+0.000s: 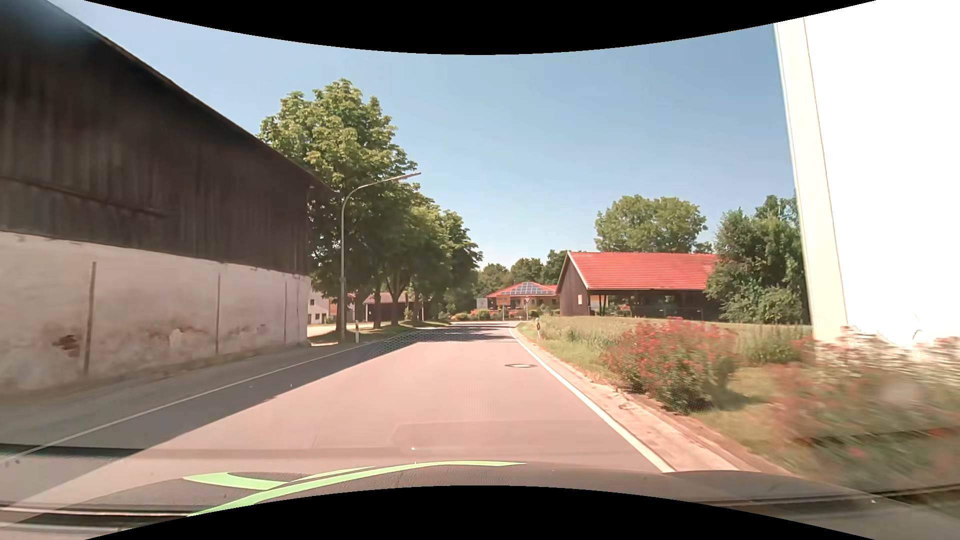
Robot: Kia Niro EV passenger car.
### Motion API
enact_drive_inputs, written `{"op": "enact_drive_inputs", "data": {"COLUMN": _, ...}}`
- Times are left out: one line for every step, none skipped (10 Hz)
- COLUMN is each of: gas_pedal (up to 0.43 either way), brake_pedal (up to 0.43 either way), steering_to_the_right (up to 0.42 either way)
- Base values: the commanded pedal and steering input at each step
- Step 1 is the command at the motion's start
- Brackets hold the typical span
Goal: Follow the waypoints while adhering to traffic rules and regulations
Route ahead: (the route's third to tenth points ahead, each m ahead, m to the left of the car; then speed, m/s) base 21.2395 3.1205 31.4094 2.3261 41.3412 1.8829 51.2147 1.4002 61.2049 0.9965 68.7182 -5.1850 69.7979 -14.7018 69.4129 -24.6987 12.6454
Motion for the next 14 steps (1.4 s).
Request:
{"op": "enact_drive_inputs", "data": {"gas_pedal": 0.000, "brake_pedal": 0.098, "steering_to_the_right": 0.011}}
{"op": "enact_drive_inputs", "data": {"gas_pedal": 0.000, "brake_pedal": 0.098, "steering_to_the_right": 0.011}}
{"op": "enact_drive_inputs", "data": {"gas_pedal": 0.000, "brake_pedal": 0.098, "steering_to_the_right": 0.010}}
{"op": "enact_drive_inputs", "data": {"gas_pedal": 0.000, "brake_pedal": 0.098, "steering_to_the_right": 0.009}}
{"op": "enact_drive_inputs", "data": {"gas_pedal": 0.000, "brake_pedal": 0.098, "steering_to_the_right": 0.008}}
{"op": "enact_drive_inputs", "data": {"gas_pedal": 0.000, "brake_pedal": 0.104, "steering_to_the_right": 0.007}}
{"op": "enact_drive_inputs", "data": {"gas_pedal": 0.000, "brake_pedal": 0.104, "steering_to_the_right": 0.006}}
{"op": "enact_drive_inputs", "data": {"gas_pedal": 0.000, "brake_pedal": 0.116, "steering_to_the_right": 0.006}}
{"op": "enact_drive_inputs", "data": {"gas_pedal": 0.000, "brake_pedal": 0.116, "steering_to_the_right": 0.005}}
{"op": "enact_drive_inputs", "data": {"gas_pedal": 0.000, "brake_pedal": 0.122, "steering_to_the_right": 0.004}}
{"op": "enact_drive_inputs", "data": {"gas_pedal": 0.000, "brake_pedal": 0.134, "steering_to_the_right": 0.004}}
{"op": "enact_drive_inputs", "data": {"gas_pedal": 0.000, "brake_pedal": 0.140, "steering_to_the_right": 0.004}}
{"op": "enact_drive_inputs", "data": {"gas_pedal": 0.000, "brake_pedal": 0.152, "steering_to_the_right": 0.004}}
{"op": "enact_drive_inputs", "data": {"gas_pedal": 0.000, "brake_pedal": 0.159, "steering_to_the_right": 0.004}}
